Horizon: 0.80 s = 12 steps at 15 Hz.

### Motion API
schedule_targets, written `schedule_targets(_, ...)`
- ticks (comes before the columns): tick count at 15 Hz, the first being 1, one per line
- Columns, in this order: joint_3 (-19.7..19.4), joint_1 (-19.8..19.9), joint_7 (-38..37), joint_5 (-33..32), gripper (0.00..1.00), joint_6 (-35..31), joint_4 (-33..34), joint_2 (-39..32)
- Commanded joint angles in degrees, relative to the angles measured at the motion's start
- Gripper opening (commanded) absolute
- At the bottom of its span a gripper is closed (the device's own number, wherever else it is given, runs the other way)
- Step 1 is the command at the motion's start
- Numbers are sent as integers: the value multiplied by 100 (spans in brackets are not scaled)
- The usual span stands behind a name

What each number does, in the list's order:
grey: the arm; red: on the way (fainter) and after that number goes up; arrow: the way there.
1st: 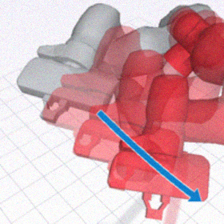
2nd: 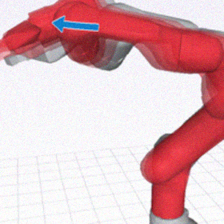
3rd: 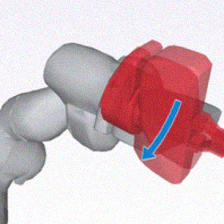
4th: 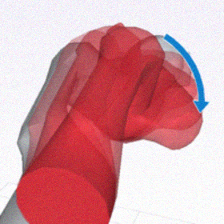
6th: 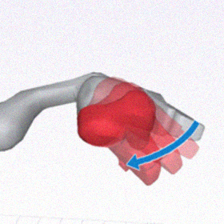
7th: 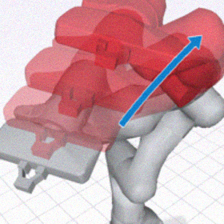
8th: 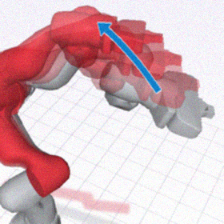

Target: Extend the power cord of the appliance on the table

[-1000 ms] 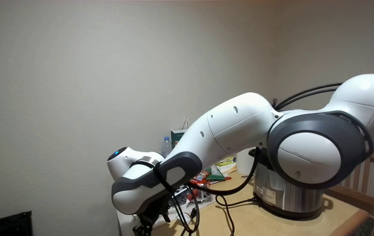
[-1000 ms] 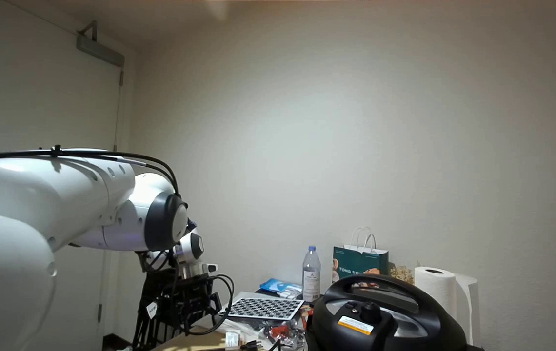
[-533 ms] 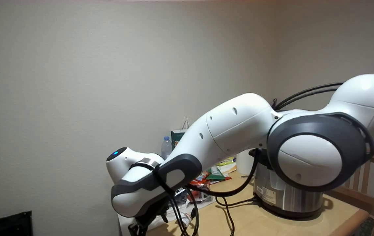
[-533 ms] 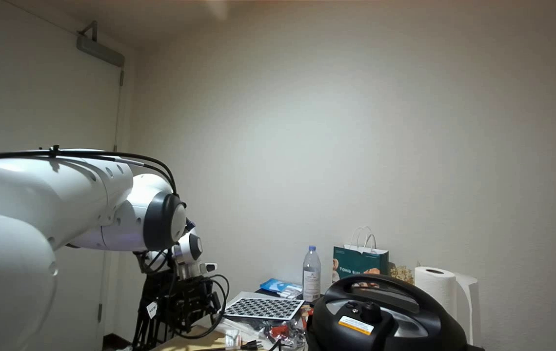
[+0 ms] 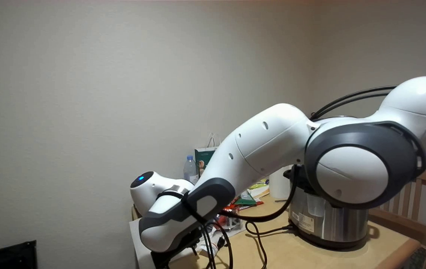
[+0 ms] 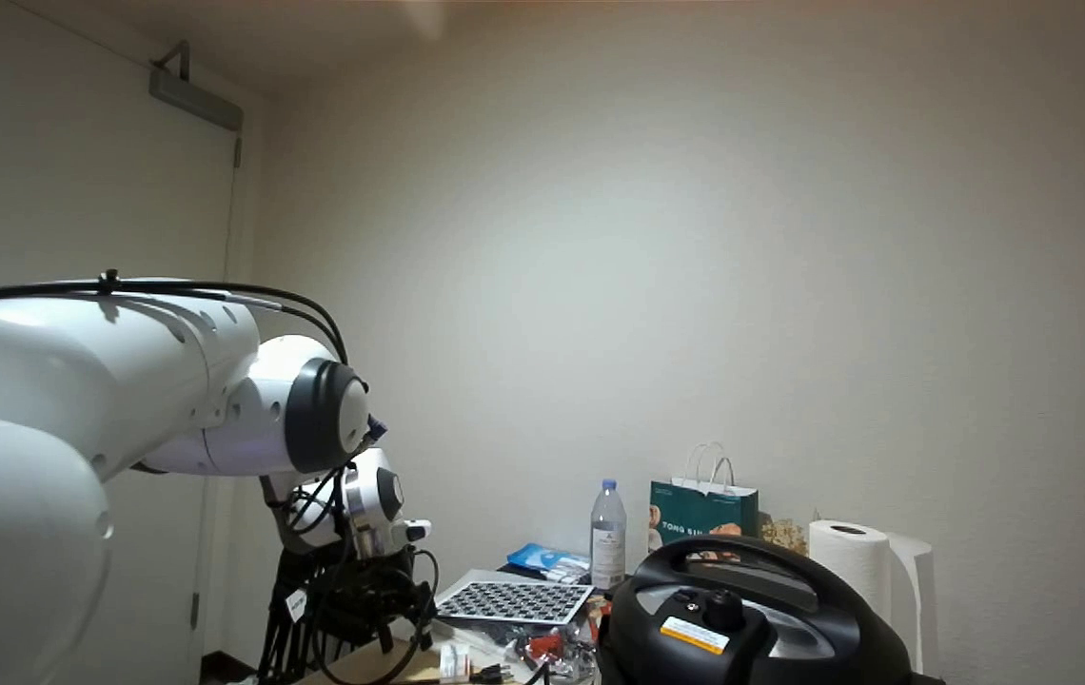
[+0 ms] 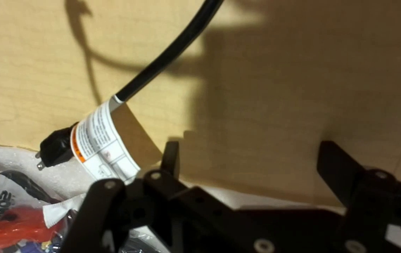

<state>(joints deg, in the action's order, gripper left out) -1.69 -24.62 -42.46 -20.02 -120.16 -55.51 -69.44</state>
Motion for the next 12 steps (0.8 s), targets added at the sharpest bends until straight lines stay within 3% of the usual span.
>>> schedule_targets(1, 27, 33, -50, 65, 100, 40, -39, 66)
schedule_targets(7, -148, 141, -1449, 149, 100, -268, -1061, 836)
schedule_targets(12, -55, 324, -2343, 649, 100, -132, -2264, 1404)
